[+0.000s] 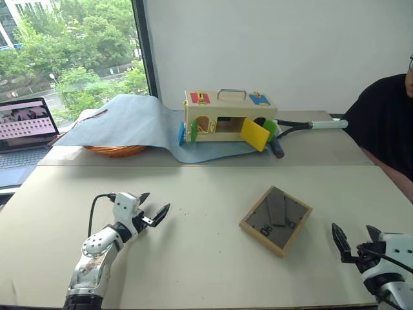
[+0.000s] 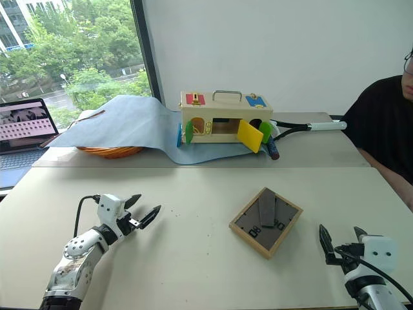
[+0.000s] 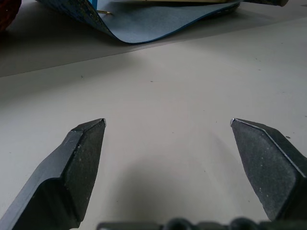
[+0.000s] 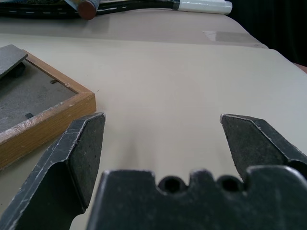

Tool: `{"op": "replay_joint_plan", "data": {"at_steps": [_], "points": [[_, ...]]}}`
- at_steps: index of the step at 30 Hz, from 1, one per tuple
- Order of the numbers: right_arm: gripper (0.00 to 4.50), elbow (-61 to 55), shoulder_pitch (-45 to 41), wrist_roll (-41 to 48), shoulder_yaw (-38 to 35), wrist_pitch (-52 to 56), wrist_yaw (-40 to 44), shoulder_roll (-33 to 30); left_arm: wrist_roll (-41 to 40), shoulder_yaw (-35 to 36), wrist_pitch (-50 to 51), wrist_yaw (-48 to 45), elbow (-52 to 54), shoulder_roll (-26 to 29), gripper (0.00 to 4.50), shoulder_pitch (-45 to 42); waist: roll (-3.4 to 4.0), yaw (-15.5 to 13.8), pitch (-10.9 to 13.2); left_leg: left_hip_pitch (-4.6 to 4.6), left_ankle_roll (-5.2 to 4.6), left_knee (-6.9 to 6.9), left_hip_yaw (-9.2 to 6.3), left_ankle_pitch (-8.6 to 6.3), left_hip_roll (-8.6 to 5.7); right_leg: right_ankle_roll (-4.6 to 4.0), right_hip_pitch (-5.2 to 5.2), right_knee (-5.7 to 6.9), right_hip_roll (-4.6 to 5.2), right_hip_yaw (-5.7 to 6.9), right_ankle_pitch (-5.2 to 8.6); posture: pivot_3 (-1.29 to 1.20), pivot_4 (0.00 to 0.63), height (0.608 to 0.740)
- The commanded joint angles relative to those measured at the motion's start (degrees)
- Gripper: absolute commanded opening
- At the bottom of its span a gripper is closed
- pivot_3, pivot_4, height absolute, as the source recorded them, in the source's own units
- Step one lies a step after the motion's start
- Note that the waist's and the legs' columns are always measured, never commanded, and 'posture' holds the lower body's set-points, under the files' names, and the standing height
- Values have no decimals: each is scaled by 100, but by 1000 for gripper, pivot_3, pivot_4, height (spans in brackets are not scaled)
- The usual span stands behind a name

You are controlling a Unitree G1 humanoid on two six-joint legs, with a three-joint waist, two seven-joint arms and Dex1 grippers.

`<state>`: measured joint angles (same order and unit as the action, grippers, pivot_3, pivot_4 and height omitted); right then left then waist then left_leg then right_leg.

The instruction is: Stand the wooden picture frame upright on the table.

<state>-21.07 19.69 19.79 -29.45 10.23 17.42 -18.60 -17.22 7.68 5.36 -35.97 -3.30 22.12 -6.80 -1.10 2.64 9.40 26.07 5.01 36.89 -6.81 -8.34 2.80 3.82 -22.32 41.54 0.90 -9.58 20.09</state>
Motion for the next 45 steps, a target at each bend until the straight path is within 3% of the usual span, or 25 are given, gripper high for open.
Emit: {"op": "replay_joint_plan", "data": {"at_steps": [1,4,5,6,9,16,18,25,32,38,45], "points": [[4446,-227,-116,381,-247,175,253,-361,-456,-11,647,-493,121,313,4500,-644,0,-1,0,0,0,0,0,0,0,0,0,0,0,0,0,0,150,670],[4446,-375,-198,994,-641,725,851,-1187,-1105,-240,1799,-1604,-29,862,4500,-1864,0,-28,90,26,-12,14,0,23,0,1,-6,19,1,16,1,0,150,670],[4222,-424,-85,1059,-665,890,1013,-1397,-1051,-416,1929,-1847,-194,947,3985,-2141,2,-30,93,37,-25,12,1,40,0,-1,-8,17,1,19,2,0,150,670],[3943,-494,63,1078,-666,992,1213,-1602,-995,-593,1994,-2106,-368,1013,3873,-2400,5,-26,89,39,-29,11,4,47,0,-19,5,9,1,19,14,0,150,670],[3089,-818,557,1048,-709,1290,1660,-2081,-687,-1166,2037,-2736,-1146,958,2679,-3291,30,-18,73,30,-36,-19,10,41,-2,10,30,-32,13,30,11,0,150,670],[636,-1266,940,955,-980,2205,1479,-2434,147,-2194,1388,-3673,-2736,274,85,-4457,7,29,90,67,-40,-45,10,39,-18,7,15,-49,44,67,24,0,150,670],[91,-1293,912,865,-902,2416,1427,-2500,395,-2392,1148,-3709,-3170,-16,0,-4624,6,31,90,65,-40,-45,10,40,-20,8,17,-48,46,69,24,0,150,670],[91,-1166,415,630,-50,2924,1230,-2528,1063,-2769,523,-3598,-4089,-858,0,-4826,-2,31,96,67,-51,-37,10,48,-22,13,20,-47,49,72,23,0,150,670],[91,-517,-678,340,1061,2806,1192,-2327,1026,-2888,924,-3809,-3428,-1288,0,-4344,-2,49,97,68,-56,-35,10,51,-30,17,23,-45,58,73,20,0,150,670],[91,96,-1559,99,1893,2540,1452,-2168,990,-2869,1619,-3922,-2564,-890,0,-3901,-2,145,98,64,-60,-34,10,55,-27,4,27,-41,58,76,10,0,150,670],[91,600,-2515,-143,2934,2274,1919,-1814,842,-2639,2491,-3883,-1408,92,0,-3143,-10,317,103,-1,-65,-46,10,59,-15,14,84,-42,50,78,13,0,150,670]]}}
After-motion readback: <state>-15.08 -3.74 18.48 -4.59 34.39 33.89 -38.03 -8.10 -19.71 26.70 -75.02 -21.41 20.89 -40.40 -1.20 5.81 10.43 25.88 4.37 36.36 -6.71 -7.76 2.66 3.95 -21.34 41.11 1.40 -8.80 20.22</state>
